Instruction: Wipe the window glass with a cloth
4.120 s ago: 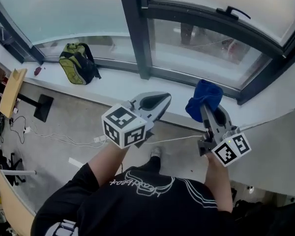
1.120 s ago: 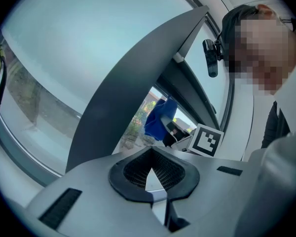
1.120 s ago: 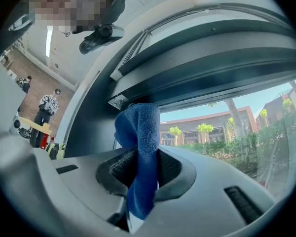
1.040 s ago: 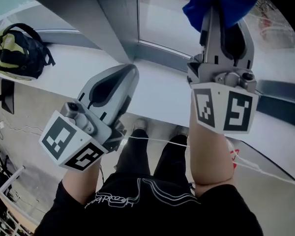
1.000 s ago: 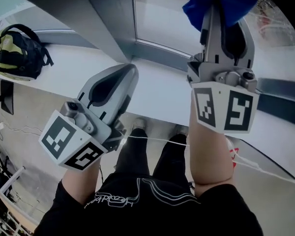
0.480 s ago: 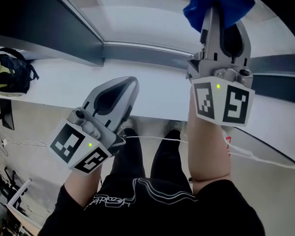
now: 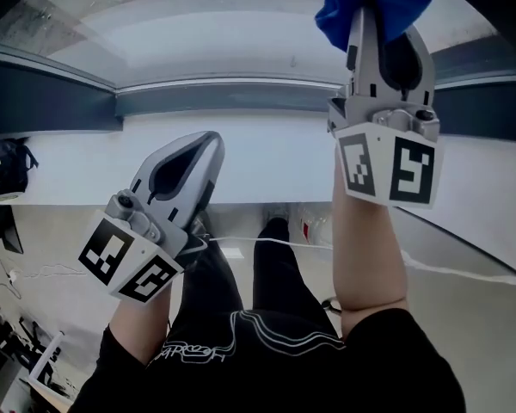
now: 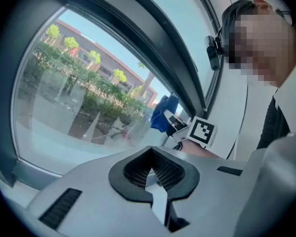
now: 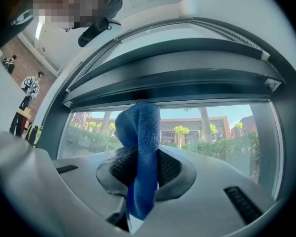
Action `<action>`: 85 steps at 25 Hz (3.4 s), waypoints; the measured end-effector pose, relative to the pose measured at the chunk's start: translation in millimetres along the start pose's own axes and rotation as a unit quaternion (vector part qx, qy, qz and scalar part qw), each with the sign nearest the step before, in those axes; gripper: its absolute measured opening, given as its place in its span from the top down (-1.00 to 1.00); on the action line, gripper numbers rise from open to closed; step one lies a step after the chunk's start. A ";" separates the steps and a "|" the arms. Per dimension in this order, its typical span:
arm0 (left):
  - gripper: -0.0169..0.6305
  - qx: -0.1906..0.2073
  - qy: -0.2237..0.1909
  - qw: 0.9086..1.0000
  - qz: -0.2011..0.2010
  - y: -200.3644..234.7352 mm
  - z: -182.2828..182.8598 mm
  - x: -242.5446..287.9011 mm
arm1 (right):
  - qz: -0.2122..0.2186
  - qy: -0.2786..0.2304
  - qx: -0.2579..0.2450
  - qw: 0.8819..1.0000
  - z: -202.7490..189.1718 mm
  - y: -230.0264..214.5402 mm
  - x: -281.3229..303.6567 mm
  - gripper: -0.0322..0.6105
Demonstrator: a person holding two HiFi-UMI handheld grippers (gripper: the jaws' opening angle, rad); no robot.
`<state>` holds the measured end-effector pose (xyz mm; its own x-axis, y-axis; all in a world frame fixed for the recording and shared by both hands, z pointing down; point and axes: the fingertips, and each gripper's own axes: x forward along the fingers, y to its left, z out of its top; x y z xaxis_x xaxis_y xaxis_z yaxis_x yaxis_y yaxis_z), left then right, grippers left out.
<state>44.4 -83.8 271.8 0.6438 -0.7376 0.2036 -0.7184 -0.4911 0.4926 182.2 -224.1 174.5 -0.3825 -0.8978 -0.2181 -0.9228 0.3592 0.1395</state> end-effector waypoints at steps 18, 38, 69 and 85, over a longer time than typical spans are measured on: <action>0.93 0.027 0.054 0.995 -0.081 -127.2 -47.2 142.8 | -0.128 0.028 -0.021 0.991 -29.3 -247.0 -75.6 0.70; 0.93 0.029 0.059 0.992 -0.104 -143.6 -47.6 162.7 | -0.122 0.036 -0.011 0.992 -26.0 -248.6 -101.5 0.70; 0.93 -0.026 -0.032 0.991 0.128 201.7 19.9 -252.3 | 0.210 0.043 0.095 0.972 -40.2 407.1 49.0 0.70; 0.93 -0.045 -0.045 0.988 0.144 245.0 16.6 -283.9 | 0.165 0.060 0.073 0.982 -84.2 450.2 107.2 0.70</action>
<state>-318.8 -2.4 320.7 0.3876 -0.8805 0.2728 -0.8392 -0.2146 0.4996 -270.3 -180.1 295.3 -0.6623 -0.7462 -0.0679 -0.7491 0.6611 0.0414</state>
